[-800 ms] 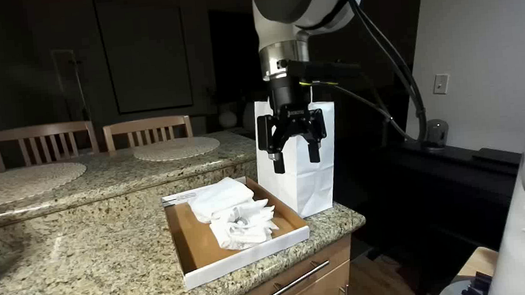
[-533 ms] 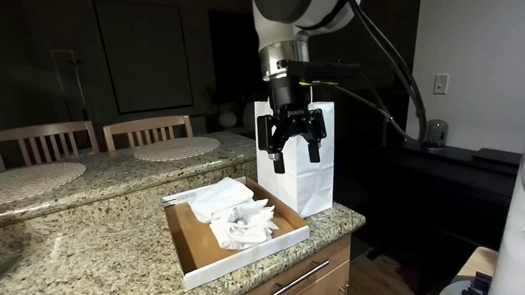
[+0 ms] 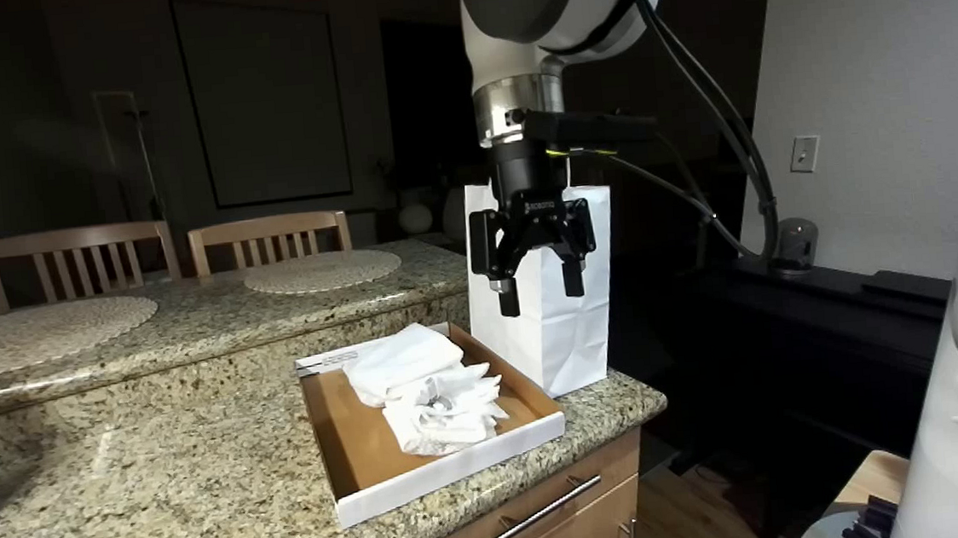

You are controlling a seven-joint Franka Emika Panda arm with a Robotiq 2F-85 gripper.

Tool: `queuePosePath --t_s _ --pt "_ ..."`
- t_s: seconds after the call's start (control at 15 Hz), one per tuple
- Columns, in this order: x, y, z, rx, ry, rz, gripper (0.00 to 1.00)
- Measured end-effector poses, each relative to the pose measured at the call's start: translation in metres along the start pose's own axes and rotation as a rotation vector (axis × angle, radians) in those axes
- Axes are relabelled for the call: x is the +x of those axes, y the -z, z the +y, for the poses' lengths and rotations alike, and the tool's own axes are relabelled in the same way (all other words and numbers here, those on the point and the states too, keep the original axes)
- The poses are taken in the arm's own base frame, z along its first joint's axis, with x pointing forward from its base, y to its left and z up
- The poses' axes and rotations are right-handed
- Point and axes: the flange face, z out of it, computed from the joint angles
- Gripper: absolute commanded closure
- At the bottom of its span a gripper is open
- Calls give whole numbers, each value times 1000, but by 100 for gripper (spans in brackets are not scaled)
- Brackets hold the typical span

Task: Pick a cloth on the box and put it in the bag

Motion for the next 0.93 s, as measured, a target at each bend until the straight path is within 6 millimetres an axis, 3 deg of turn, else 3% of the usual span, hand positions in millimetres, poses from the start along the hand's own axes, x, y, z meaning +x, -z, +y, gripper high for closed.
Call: queuePosePath --t_s 0.6,0.93 --pt "2 2 -1 2 -7 14 0" --pt "16 23 -16 12 -57 102 0"
